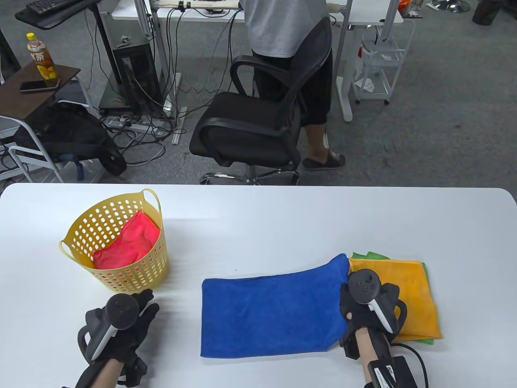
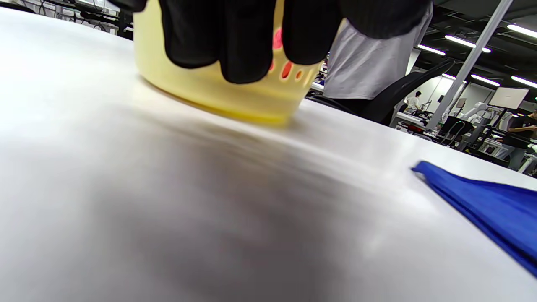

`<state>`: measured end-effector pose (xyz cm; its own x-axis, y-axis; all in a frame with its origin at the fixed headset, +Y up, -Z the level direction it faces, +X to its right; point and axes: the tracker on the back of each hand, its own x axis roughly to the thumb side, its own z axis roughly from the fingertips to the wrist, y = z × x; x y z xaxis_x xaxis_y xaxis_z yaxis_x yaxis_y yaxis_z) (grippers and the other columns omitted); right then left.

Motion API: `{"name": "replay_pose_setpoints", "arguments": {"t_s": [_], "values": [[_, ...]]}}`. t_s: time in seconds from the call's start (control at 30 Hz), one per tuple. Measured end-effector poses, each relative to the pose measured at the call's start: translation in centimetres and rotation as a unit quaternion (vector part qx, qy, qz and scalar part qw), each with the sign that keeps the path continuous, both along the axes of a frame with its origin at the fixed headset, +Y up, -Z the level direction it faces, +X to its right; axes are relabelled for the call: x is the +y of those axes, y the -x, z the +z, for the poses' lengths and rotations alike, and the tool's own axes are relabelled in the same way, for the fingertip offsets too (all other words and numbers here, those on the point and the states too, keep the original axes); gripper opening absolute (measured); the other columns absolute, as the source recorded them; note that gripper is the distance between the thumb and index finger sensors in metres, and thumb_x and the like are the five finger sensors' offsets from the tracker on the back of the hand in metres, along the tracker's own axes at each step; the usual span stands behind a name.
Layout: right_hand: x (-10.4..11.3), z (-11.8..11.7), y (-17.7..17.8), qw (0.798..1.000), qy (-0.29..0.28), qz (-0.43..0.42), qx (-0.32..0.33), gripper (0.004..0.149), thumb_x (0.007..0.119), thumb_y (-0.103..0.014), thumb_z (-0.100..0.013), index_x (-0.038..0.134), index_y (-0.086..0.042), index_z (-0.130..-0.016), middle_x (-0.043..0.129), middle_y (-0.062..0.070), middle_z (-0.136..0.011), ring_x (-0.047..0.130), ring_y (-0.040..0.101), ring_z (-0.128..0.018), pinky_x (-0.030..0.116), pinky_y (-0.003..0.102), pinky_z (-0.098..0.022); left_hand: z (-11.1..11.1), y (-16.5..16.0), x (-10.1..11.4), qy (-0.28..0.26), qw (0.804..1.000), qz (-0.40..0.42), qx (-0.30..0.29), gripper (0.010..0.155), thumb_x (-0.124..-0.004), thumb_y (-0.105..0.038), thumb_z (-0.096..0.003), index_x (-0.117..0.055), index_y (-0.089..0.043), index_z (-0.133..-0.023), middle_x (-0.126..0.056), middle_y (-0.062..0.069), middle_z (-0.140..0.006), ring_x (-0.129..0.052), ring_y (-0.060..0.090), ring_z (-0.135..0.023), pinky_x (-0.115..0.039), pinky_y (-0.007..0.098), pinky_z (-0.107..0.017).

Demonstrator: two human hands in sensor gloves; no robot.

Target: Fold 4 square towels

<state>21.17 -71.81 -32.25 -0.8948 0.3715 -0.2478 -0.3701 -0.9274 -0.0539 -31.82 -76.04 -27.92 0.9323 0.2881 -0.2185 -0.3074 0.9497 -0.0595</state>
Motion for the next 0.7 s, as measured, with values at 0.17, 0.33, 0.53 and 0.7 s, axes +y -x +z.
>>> {"name": "replay_pose_setpoints", "arguments": {"t_s": [0.17, 0.33, 0.53, 0.7], "values": [[3.0, 0.1, 5.7, 0.997, 0.010, -0.068, 0.039, 0.044, 0.076, -0.027, -0.054, 0.074, -0.006, -0.092, 0.096, 0.018, -0.057, 0.095, 0.007, -0.010, 0.090, 0.041, -0.032, 0.0, -0.2, 0.0, 0.000, 1.000, -0.001, -0.007, 0.059, -0.068, -0.060, -0.0504, -0.071, -0.040, -0.105, -0.080, -0.001, -0.109, -0.076, 0.032, -0.106, -0.049, 0.057, -0.086], [1.0, -0.7, 16.7, 0.984, 0.058, -0.107, 0.131, 0.044, 0.076, -0.027, -0.054, 0.072, -0.006, -0.093, 0.096, 0.019, -0.062, 0.098, 0.007, -0.015, 0.090, 0.042, -0.035, -0.2, -0.3, -0.4, 0.009, 1.000, -0.006, -0.008, 0.059, -0.068, -0.060, -0.0503, -0.071, -0.040, -0.106, -0.081, 0.000, -0.108, -0.076, 0.033, -0.106, -0.049, 0.057, -0.086], [-2.9, -0.6, 22.5, 0.936, 0.197, -0.187, 0.223, 0.066, 0.074, -0.038, -0.055, 0.058, 0.000, -0.107, 0.080, 0.034, -0.093, 0.106, 0.034, -0.056, 0.085, 0.057, -0.047, -0.1, -0.2, -0.4, 0.007, 1.000, -0.006, -0.004, 0.060, -0.068, -0.060, -0.0501, -0.071, -0.039, -0.106, -0.081, 0.000, -0.108, -0.077, 0.033, -0.106, -0.050, 0.057, -0.086], [0.0, -1.1, 17.2, 0.953, 0.117, -0.236, 0.148, 0.066, 0.071, -0.040, -0.056, 0.060, 0.001, -0.107, 0.081, 0.035, -0.092, 0.104, 0.033, -0.054, 0.083, 0.058, -0.046, -0.3, -0.1, -0.5, 0.015, 1.000, -0.007, -0.004, 0.060, -0.068, -0.060, -0.0501, -0.071, -0.039, -0.106, -0.082, 0.000, -0.108, -0.077, 0.033, -0.106, -0.050, 0.057, -0.086]]}}
